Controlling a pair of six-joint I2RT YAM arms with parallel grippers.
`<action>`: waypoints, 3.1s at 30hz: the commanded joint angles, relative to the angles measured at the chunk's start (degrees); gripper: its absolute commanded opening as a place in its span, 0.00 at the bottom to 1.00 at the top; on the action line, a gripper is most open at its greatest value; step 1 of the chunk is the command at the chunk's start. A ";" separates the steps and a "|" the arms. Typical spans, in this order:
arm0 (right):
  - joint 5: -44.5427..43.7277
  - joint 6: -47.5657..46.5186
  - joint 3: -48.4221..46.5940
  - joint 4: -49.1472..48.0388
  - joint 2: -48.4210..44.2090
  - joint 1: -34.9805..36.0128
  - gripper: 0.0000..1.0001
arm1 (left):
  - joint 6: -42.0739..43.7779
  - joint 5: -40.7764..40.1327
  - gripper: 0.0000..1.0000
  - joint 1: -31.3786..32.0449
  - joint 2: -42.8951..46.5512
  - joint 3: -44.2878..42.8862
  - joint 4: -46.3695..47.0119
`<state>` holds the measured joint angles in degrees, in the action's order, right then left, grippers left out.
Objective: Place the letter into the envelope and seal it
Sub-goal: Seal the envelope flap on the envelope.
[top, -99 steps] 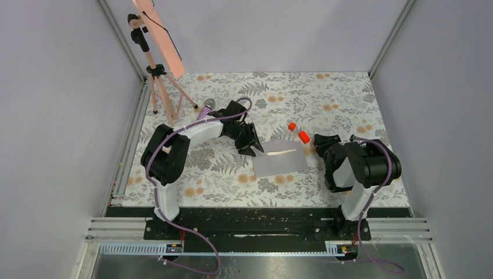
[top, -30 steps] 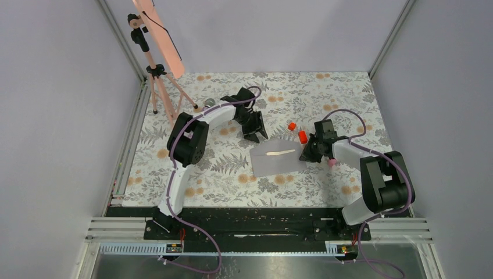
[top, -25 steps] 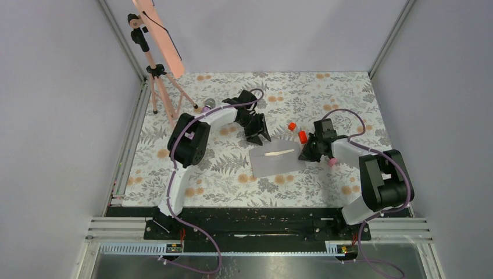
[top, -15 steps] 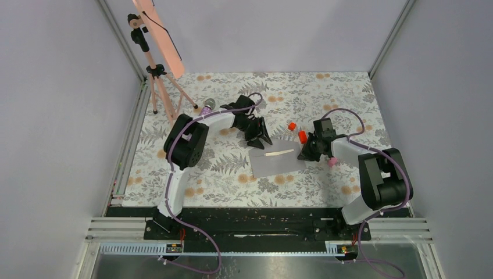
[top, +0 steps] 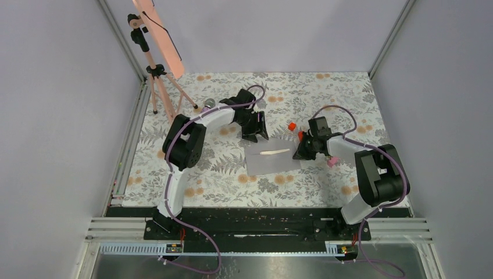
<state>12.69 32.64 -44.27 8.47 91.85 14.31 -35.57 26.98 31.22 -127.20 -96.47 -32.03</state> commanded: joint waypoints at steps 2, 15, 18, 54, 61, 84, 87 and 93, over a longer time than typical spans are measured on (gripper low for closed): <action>-0.01 -9.38 -1.66 3.69 1.88 4.28 0.01 | 8.37 -6.23 0.58 -2.00 2.32 -1.87 -5.78; -10.99 -2.52 0.04 7.93 -18.32 5.56 0.59 | 6.36 -0.27 0.58 -3.27 5.30 11.43 -2.85; -7.71 7.31 4.06 10.54 -23.12 3.39 0.65 | 5.06 0.72 0.58 -3.14 8.04 15.66 -1.16; 6.32 13.19 3.01 -5.98 1.42 2.22 0.46 | -0.98 3.42 0.59 -8.02 9.82 15.51 4.80; 7.32 14.28 4.07 -7.88 2.15 2.23 0.48 | 0.50 7.52 0.59 -4.98 5.82 12.86 4.84; 8.94 12.96 4.56 -12.03 2.40 2.22 0.52 | 7.85 0.89 0.59 -3.92 6.83 7.05 1.07; 8.55 10.81 3.71 -10.02 1.18 2.22 0.52 | 10.76 -3.94 0.59 -3.98 6.27 5.90 -0.44; 4.83 6.27 1.82 -4.13 -2.57 2.22 0.52 | 12.16 -4.44 0.59 -4.20 5.69 5.14 -1.08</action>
<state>22.02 44.05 -40.97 -1.93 92.55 16.56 -26.39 25.43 27.35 -121.03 -88.90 -31.90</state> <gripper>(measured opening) 0.523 0.589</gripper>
